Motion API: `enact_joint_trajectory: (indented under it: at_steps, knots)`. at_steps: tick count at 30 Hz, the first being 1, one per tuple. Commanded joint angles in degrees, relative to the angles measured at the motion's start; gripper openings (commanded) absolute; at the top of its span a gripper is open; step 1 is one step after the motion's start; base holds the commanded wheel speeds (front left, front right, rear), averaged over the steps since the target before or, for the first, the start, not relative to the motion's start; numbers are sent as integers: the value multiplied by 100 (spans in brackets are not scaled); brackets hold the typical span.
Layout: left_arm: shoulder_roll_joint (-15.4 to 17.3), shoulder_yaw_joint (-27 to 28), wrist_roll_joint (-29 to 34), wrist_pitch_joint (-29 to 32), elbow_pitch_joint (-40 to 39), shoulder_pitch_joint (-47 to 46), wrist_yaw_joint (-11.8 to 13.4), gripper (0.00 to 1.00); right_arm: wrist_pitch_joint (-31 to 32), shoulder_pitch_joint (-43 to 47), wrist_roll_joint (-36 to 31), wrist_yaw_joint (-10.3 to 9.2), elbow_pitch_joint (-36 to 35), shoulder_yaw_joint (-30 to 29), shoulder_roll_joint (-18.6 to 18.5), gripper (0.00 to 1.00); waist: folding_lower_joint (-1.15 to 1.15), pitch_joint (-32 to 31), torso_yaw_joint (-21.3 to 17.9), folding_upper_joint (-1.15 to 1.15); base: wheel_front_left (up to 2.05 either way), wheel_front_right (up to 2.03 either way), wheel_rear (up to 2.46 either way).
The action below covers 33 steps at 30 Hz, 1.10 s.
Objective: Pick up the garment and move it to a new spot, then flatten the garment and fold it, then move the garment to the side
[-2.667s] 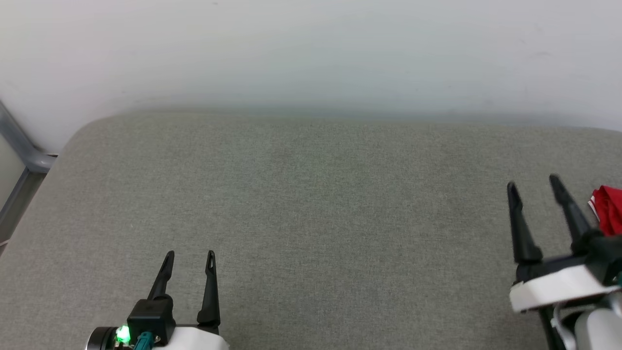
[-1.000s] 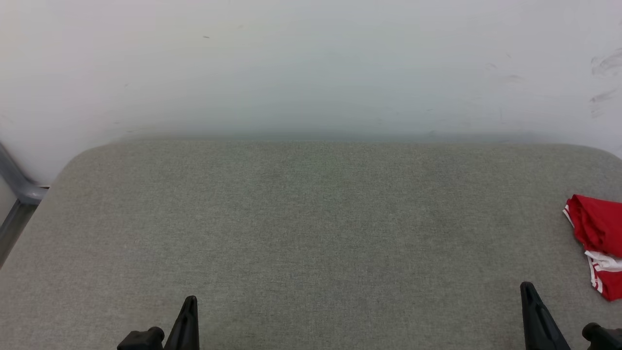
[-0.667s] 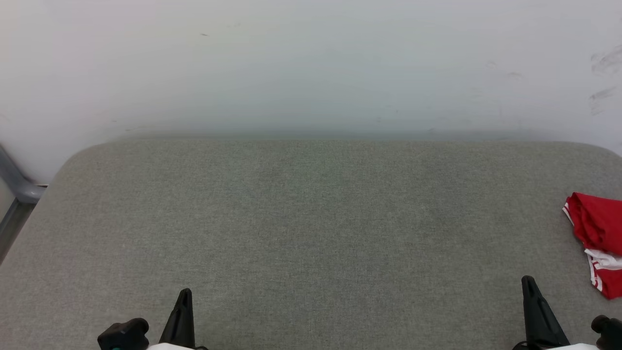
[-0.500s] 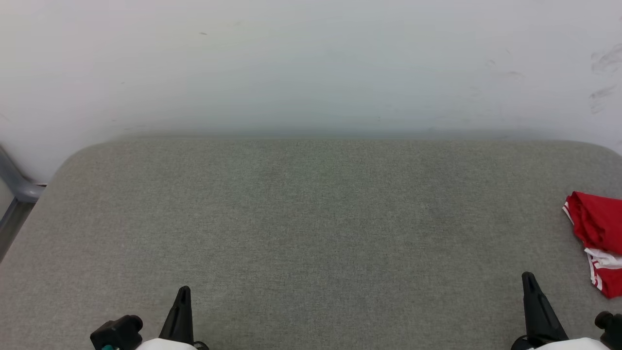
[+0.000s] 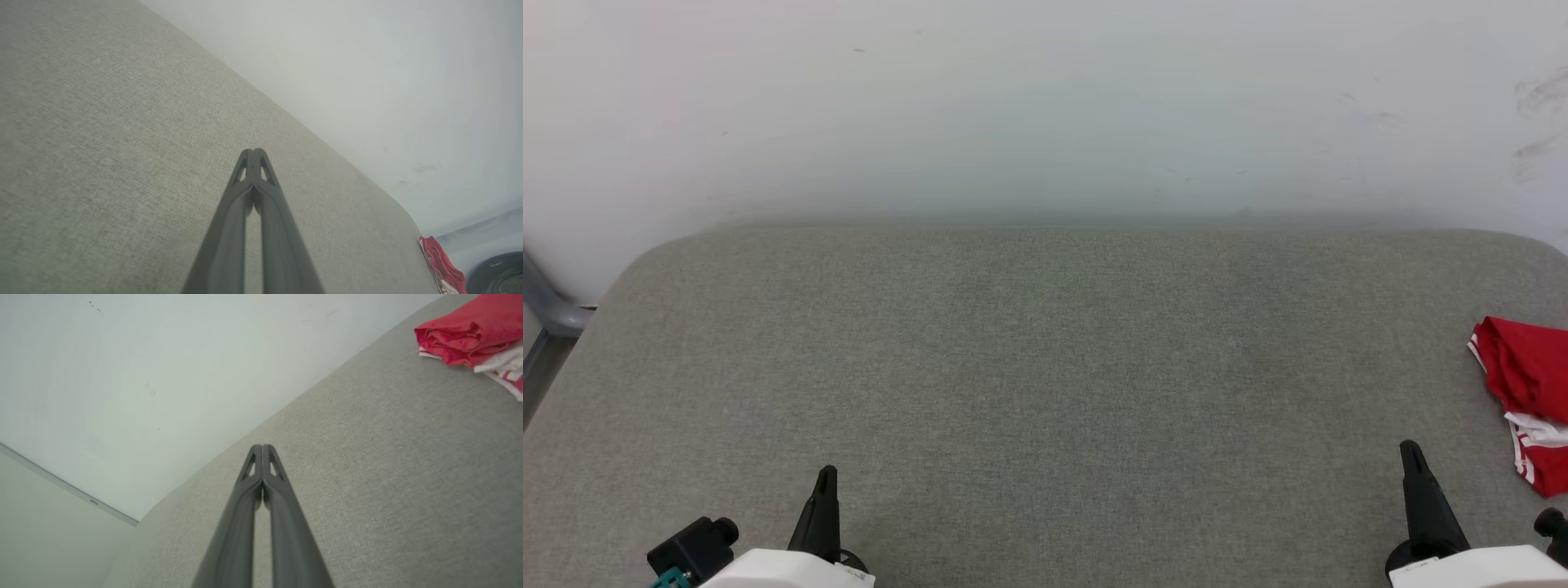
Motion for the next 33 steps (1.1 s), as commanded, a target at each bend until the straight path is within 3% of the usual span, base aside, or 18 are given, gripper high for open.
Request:
enact_joint_trajectory:
  at_steps: [1, 33]
  knots:
    - [2, 43, -163, 27, -57, -170, -47, 0, 39, -168, 163, -1, -40, -18, -2, 0, 0, 4, -2, 0, 0, 0, 0]
    - [-1, 296, -2409, 583, 122, -570, -261, 0, 594, -625, 2303, -2, 252, -60, 3, 0, -1, 128, -52, 0, 0, 0, 0]
